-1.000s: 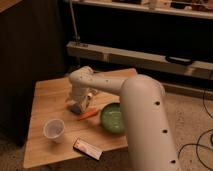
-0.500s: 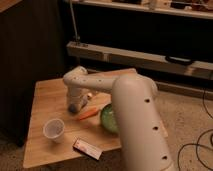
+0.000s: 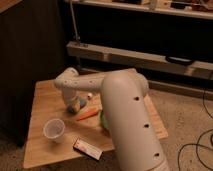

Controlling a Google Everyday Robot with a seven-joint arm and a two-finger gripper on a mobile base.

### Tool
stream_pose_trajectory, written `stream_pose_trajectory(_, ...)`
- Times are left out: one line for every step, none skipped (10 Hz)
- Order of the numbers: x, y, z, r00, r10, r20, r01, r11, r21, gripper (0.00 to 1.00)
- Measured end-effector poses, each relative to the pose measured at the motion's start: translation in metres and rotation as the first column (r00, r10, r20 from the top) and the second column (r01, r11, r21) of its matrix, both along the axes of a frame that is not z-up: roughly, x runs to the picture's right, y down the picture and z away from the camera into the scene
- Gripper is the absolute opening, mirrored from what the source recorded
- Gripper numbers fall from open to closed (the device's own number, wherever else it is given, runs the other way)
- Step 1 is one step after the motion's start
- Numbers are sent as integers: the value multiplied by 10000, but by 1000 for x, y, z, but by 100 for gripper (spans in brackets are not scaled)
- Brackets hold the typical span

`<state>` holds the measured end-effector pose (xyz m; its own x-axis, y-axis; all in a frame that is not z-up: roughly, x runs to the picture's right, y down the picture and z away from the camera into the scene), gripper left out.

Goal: Place the white sponge in the ceramic cup

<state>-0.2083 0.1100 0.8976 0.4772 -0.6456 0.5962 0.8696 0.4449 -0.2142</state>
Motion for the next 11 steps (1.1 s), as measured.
stream_pose_trajectory(5, -4, -8, 9984, 510, 244, -509, 9987, -27, 10)
stream_pose_trajectory(13, -17, -24, 9855, 1542, 713, -1540, 9880, -86, 10)
stream_pose_trajectory(17, -29, -39, 9678, 2272, 1087, -2264, 9738, -196, 10)
stream_pose_trajectory(19, -44, -60, 9379, 3086, 1583, -3056, 9512, -435, 10)
stream_pose_trajectory(24, -61, -82, 8909, 3997, 2155, -3925, 9165, -771, 10)
stream_pose_trajectory(30, -76, -103, 8210, 4934, 2874, -4749, 8694, -1360, 10)
stream_pose_trajectory(34, -84, -113, 7578, 5567, 3403, -5188, 8304, -2032, 10)
stream_pose_trajectory(35, -92, -126, 6707, 6258, 3982, -5471, 7798, -3042, 10)
stream_pose_trajectory(29, -94, -136, 5942, 6809, 4282, -5340, 7321, -4230, 10)
stream_pose_trajectory(19, -91, -143, 5619, 7077, 4283, -5100, 7041, -4942, 10)
stream_pose_trajectory(9, -82, -148, 5502, 7187, 4252, -4846, 6894, -5384, 10)
